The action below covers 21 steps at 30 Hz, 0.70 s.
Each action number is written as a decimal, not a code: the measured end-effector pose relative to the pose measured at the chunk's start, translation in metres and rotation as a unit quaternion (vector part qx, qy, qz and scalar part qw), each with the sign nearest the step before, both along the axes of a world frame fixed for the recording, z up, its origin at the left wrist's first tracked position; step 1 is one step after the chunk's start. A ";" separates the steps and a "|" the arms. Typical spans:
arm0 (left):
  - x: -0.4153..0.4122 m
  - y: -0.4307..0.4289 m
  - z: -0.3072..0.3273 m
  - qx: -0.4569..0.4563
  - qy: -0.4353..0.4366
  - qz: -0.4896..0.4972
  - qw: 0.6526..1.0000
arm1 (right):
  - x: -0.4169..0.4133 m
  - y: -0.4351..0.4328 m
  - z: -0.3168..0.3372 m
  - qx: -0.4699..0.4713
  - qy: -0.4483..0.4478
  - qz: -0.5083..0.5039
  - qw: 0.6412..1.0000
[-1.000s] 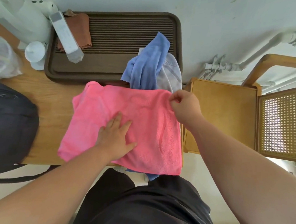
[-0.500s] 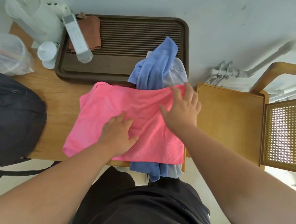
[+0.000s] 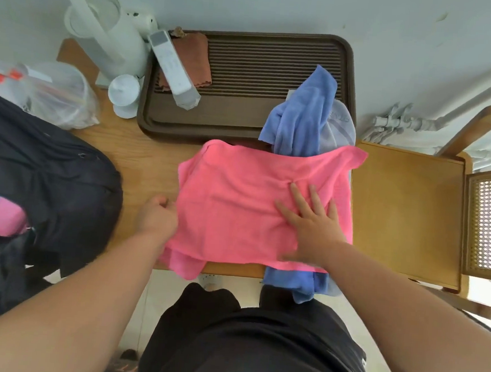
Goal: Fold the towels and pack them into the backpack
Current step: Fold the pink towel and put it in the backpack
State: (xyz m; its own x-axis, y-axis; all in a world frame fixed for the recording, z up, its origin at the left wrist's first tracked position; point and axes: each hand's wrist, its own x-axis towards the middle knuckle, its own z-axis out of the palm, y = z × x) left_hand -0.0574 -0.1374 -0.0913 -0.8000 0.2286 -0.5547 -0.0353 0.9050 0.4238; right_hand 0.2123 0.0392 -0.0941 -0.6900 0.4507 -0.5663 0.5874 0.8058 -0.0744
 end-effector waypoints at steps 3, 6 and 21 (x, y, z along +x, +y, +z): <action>-0.016 -0.005 -0.002 -0.004 -0.027 -0.029 0.999 | -0.008 -0.003 0.009 0.010 -0.013 -0.003 1.000; -0.026 -0.002 -0.005 0.019 -0.062 -0.048 0.997 | -0.031 -0.016 0.021 0.048 0.015 -0.014 0.999; -0.027 0.034 -0.008 0.078 -0.031 -0.145 0.986 | -0.104 -0.073 0.012 -0.108 -0.037 -0.019 0.993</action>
